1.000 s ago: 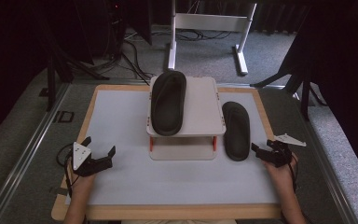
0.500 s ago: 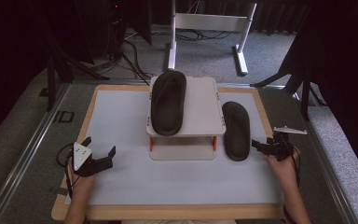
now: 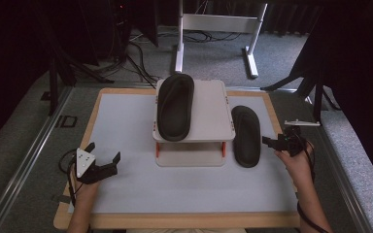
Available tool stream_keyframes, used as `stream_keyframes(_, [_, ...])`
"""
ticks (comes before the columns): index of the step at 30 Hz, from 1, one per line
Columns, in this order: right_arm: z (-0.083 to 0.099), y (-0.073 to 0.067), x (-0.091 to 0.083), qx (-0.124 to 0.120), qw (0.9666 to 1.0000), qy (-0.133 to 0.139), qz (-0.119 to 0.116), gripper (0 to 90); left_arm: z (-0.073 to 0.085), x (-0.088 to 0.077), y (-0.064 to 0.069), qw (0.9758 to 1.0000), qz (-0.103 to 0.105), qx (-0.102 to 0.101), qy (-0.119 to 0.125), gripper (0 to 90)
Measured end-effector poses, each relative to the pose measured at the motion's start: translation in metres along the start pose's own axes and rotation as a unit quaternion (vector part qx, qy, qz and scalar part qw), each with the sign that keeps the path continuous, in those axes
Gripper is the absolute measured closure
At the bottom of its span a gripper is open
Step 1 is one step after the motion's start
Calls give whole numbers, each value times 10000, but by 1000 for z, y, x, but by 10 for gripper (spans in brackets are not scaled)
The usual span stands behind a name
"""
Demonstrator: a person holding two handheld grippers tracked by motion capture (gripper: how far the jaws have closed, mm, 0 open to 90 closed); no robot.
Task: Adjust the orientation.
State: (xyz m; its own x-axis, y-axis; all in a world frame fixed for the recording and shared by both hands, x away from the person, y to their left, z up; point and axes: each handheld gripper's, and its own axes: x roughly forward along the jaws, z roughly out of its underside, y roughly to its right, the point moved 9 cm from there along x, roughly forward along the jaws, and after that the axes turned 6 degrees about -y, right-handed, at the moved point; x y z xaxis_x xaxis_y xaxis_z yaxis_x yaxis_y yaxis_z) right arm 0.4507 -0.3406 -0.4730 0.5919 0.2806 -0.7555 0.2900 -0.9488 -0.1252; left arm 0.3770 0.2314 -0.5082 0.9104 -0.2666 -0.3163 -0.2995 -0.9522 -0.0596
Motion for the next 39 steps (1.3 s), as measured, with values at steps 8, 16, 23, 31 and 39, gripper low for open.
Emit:
stream_keyframes(8, [-13, 0, 4, -58, 9998, -185, 49, 265, 0, 0, 0, 10000, 5, -7, 10, 11])
stream_keyframes(16, [-30, -7, 7, -173, 9987, -472, -27, 268, 0, 0, 1, 10000, 6, 29, 17, 11])
stream_keyframes(23, [-44, -11, 9, -288, 9974, -663, 1, 330, 0, -1, 1, 10000, -11, 56, 38, 11])
stream_keyframes(31, [-56, -10, 33, -401, 9926, -1137, 128, 414, 0, -1, 1, 10000, -23, 51, 39, 11])
stream_keyframes(39, [-62, -11, 57, -456, 9865, -1555, 222, 442, 0, -1, 1, 10000, 12, 6, 52, 11])
